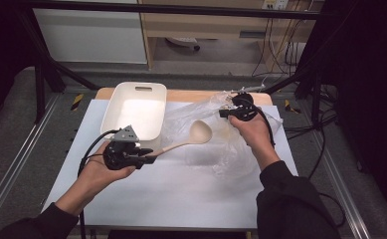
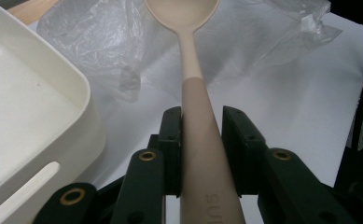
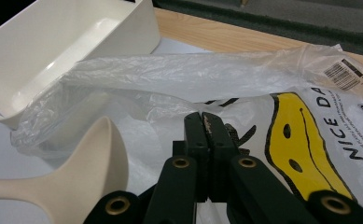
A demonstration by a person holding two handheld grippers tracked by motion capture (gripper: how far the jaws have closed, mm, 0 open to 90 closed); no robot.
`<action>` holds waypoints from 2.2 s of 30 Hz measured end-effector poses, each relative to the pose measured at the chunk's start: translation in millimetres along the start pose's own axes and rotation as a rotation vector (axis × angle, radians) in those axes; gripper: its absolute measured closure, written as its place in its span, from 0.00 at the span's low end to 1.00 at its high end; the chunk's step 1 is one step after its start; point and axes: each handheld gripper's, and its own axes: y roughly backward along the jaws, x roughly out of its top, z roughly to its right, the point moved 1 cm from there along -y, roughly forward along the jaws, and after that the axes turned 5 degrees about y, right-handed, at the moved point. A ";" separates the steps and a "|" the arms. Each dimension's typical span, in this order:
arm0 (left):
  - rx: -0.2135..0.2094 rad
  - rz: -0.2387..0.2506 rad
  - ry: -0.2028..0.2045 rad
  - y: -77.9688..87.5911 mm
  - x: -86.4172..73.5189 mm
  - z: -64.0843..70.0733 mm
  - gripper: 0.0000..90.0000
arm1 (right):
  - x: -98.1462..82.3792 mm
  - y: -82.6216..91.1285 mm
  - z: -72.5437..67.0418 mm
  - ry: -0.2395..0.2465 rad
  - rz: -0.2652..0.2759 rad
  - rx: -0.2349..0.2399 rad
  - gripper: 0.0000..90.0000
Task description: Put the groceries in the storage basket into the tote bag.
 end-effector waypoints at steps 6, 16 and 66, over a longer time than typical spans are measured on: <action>0.019 -0.009 -0.004 -16.4 5.0 -1.7 0.77 | 0.2 2.1 0.3 0.002 0.006 0.001 1.00; 0.059 0.001 0.008 -50.2 14.4 -11.0 0.77 | 3.1 8.7 -4.3 0.002 0.031 0.004 1.00; 0.084 0.073 -0.055 -202.4 52.9 20.5 0.78 | 12.9 22.9 -26.0 0.045 0.067 0.026 1.00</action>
